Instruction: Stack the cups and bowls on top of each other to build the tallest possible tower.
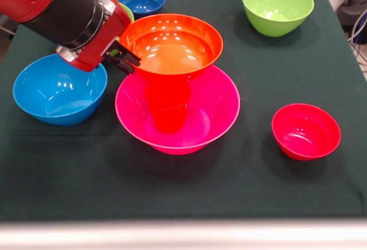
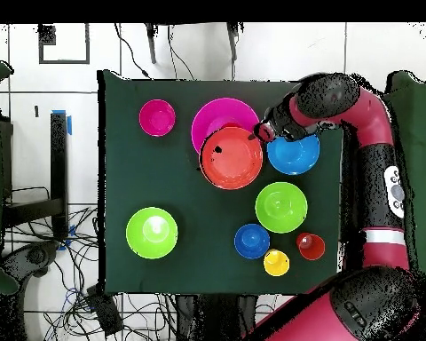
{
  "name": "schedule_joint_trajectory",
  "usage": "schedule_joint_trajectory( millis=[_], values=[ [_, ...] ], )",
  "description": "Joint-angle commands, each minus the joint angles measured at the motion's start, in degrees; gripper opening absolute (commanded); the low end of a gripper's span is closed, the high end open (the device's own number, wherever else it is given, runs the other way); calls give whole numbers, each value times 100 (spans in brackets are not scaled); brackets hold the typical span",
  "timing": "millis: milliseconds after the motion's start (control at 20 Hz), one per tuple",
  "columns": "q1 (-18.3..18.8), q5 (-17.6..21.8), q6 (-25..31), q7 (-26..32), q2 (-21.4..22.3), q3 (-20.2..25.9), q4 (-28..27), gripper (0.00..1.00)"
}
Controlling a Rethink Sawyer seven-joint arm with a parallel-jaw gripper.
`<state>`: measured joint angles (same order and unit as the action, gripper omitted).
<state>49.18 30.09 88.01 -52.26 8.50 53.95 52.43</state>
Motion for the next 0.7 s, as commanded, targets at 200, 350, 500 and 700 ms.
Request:
schedule_joint_trajectory(
  millis=[200, 350, 500, 700],
  values=[
    [-116, 101, -528, 1057, 19, -206, 172, 0],
    [-356, 89, -413, 1024, -33, -146, -219, 0],
    [-402, 78, -415, 1008, -4, -141, -241, 0],
    [-385, 41, -460, 910, 98, -161, -121, 0]
  ],
)
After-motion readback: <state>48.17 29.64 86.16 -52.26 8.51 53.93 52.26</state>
